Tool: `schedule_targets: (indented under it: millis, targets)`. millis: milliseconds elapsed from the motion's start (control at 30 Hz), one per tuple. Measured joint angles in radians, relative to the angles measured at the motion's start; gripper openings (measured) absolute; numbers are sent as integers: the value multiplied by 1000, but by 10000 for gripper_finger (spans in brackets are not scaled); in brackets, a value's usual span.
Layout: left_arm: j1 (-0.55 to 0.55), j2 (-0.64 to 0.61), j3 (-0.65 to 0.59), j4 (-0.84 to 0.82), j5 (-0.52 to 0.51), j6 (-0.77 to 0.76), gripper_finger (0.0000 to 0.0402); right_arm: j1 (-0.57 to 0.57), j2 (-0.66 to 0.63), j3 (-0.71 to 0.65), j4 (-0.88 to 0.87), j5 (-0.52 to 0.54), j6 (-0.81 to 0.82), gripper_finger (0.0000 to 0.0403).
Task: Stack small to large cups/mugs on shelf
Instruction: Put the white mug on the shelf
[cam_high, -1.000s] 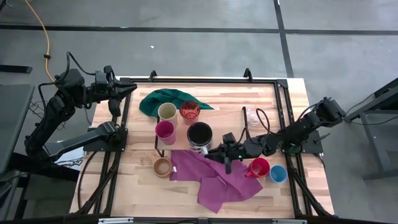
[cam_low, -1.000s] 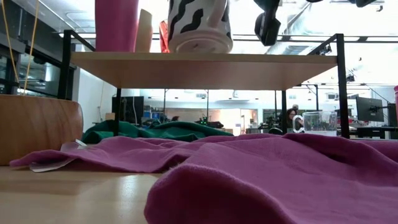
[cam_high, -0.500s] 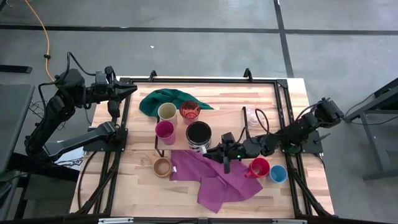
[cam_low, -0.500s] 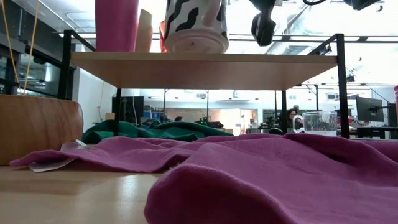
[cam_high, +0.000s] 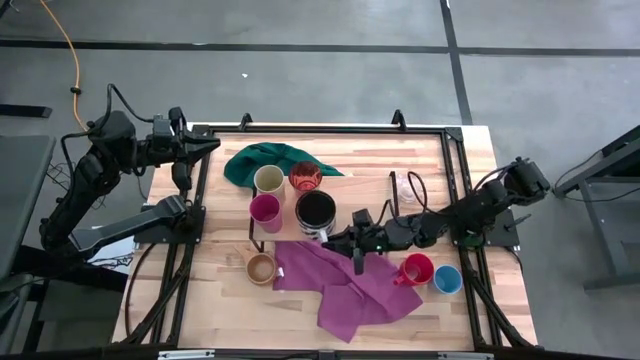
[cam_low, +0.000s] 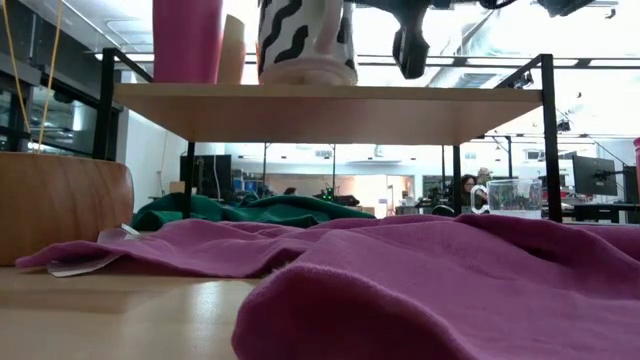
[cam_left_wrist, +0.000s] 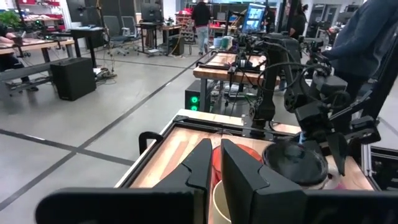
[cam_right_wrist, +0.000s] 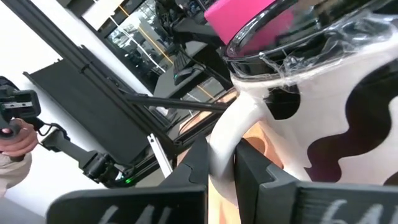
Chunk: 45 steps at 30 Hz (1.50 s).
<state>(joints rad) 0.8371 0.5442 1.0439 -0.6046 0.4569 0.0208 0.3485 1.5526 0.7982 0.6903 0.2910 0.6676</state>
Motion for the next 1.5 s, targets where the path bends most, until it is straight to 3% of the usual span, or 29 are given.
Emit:
schedule_targets:
  millis: [400, 967, 1500]
  targets:
    - [0, -7, 0, -5, 26, 2, 24, -21, 110, 70, 53, -62, 19, 10]
    - [0, -7, 0, -5, 51, 19, 24, -31, 112, 72, 43, -39, 17, 10]
    - [0, -7, 0, -5, 51, 11, 24, -67, 112, 72, 40, -109, 13, 10]
